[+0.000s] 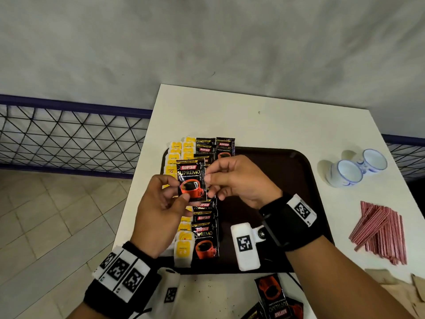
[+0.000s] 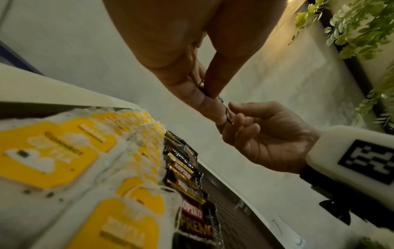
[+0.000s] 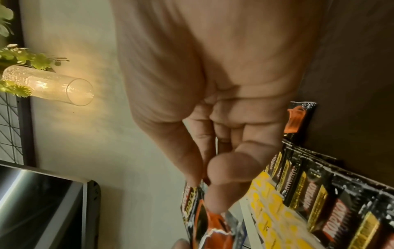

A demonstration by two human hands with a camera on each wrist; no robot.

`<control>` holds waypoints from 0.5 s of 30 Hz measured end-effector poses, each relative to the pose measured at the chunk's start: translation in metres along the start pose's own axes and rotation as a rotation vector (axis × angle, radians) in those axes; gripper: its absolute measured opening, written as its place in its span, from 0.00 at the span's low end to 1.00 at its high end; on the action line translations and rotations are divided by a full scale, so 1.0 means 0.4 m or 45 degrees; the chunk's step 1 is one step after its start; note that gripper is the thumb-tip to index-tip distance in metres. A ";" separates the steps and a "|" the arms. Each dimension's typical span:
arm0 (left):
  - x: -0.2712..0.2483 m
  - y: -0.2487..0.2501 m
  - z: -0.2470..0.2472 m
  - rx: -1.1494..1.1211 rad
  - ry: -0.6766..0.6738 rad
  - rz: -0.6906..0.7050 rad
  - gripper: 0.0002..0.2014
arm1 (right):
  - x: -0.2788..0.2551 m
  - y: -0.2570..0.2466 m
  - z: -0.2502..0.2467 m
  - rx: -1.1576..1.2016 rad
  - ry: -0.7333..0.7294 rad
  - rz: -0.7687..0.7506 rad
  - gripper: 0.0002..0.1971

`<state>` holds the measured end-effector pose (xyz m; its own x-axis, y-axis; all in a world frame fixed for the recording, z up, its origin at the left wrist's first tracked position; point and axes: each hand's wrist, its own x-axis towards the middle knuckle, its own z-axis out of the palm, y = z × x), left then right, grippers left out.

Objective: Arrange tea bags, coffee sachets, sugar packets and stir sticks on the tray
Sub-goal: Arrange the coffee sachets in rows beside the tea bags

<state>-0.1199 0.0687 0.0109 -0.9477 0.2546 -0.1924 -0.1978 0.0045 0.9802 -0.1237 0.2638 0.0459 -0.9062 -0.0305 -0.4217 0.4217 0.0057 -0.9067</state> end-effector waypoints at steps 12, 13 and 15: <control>-0.037 -0.038 -0.074 0.279 0.191 -0.079 0.08 | 0.079 0.057 -0.179 -0.089 0.431 0.225 0.07; -0.041 -0.051 -0.093 0.316 0.225 -0.097 0.09 | 0.089 0.066 -0.189 -0.107 0.444 0.256 0.07; -0.050 -0.075 -0.126 0.393 0.270 -0.132 0.11 | 0.106 0.080 -0.199 -0.139 0.451 0.296 0.05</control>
<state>-0.1074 0.0149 -0.0169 -0.9637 0.0322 -0.2650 -0.2413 0.3191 0.9165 -0.1510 0.3422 -0.0017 -0.7496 0.3291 -0.5743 0.6277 0.0781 -0.7746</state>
